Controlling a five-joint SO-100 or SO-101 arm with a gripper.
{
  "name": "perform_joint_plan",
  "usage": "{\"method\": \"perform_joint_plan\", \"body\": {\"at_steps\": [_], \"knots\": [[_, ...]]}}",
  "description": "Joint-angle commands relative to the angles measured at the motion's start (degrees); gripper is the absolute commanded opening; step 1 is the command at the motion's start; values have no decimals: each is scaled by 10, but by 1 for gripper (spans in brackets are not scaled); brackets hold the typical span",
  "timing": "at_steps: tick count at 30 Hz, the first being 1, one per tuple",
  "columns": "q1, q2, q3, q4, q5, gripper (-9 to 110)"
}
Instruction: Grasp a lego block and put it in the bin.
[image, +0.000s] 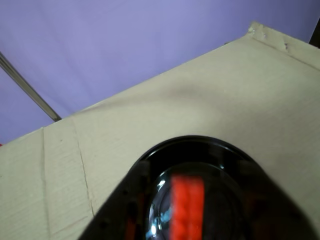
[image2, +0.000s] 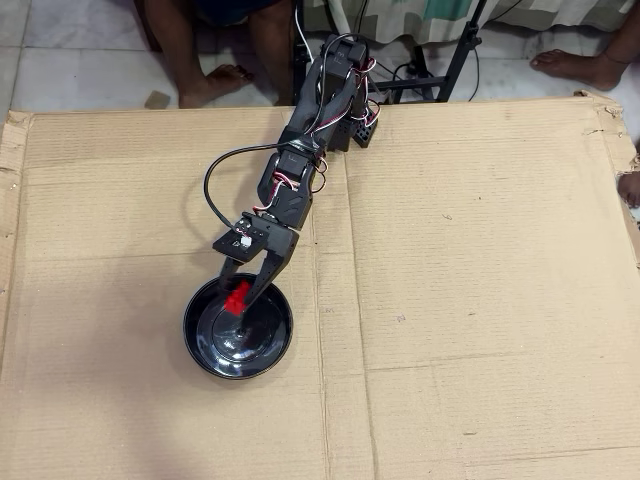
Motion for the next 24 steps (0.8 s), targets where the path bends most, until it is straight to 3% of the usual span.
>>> {"method": "perform_joint_plan", "body": {"at_steps": [1, 18, 24], "knots": [[0, 2, -30, -11, -4, 26], [-33, 22, -18, -2, -6, 27], [-62, 95, 57, -3, -5, 27]]}}
